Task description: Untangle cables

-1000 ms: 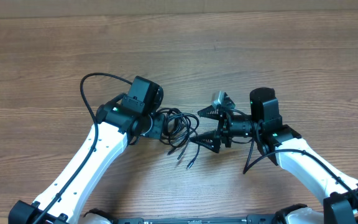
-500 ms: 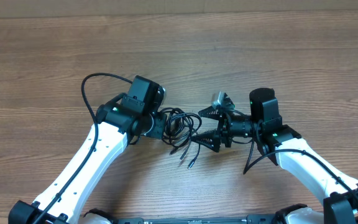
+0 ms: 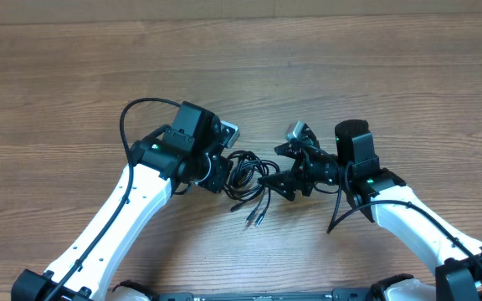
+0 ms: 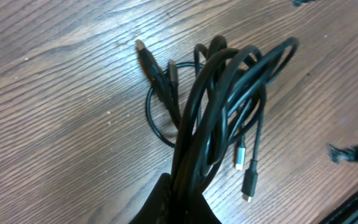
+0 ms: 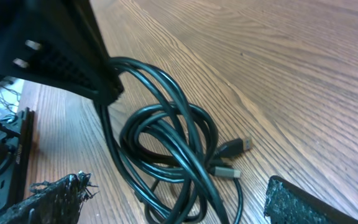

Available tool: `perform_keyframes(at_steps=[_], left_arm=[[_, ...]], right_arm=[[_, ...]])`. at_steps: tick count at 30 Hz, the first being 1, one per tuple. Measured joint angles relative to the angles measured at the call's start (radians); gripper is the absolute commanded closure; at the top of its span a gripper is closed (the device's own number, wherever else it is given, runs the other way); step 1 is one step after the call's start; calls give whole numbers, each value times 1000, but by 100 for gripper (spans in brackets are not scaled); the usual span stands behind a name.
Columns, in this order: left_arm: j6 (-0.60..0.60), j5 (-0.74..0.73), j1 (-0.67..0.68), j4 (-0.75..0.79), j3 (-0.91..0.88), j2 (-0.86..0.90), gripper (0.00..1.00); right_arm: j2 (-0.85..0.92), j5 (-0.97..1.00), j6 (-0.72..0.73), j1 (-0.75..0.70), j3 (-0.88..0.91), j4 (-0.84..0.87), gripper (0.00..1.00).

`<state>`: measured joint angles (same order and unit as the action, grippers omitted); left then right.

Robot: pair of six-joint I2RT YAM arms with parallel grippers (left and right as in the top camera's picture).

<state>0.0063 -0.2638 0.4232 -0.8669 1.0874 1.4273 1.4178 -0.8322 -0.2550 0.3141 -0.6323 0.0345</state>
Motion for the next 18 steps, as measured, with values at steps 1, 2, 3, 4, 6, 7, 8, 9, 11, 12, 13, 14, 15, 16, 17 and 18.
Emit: perform_keyframes(at_steps=[1, 2, 3, 4, 6, 7, 8, 9, 11, 12, 13, 14, 15, 16, 17, 18], left_arm=[[2, -6, 0, 2, 0, 0, 96], [4, -19, 0, 8, 0, 0, 96], [5, -32, 0, 19, 0, 0, 96], [5, -45, 0, 32, 0, 0, 96], [6, -82, 0, 63, 0, 0, 96], [6, -91, 0, 69, 0, 0, 96], [8, -105, 0, 78, 0, 0, 96], [10, -117, 0, 87, 0, 0, 96], [12, -138, 0, 97, 0, 0, 96], [13, -146, 0, 100, 0, 0, 96], [12, -152, 0, 103, 0, 0, 96], [12, -158, 0, 106, 0, 0, 96], [12, -163, 0, 106, 0, 0, 96], [12, -166, 0, 106, 0, 0, 96], [12, -169, 0, 106, 0, 0, 96], [12, -171, 0, 107, 0, 0, 96]], right_arm=[[0, 6, 0, 0, 0, -5, 9], [0, 12, -1, 0, 0, -11, 9], [0, 19, 0, 0, 0, -17, 9], [0, 24, 0, 0, 0, -22, 9], [0, 36, 0, 0, 0, -31, 12], [0, 37, -1, 0, 0, -32, 14], [0, 39, -1, 0, 0, -35, 16], [0, 41, 0, 0, 0, -37, 18], [0, 48, -2, 0, 0, -43, 20], [0, 50, -4, 0, 0, -47, 21], [0, 51, -5, 0, 0, -47, 23], [0, 53, -6, 0, 0, -47, 24], [0, 55, -6, 0, 0, -47, 25], [0, 55, -6, 0, 0, -48, 25], [0, 55, -7, 0, 0, -49, 25], [0, 55, -7, 0, 0, -49, 25]])
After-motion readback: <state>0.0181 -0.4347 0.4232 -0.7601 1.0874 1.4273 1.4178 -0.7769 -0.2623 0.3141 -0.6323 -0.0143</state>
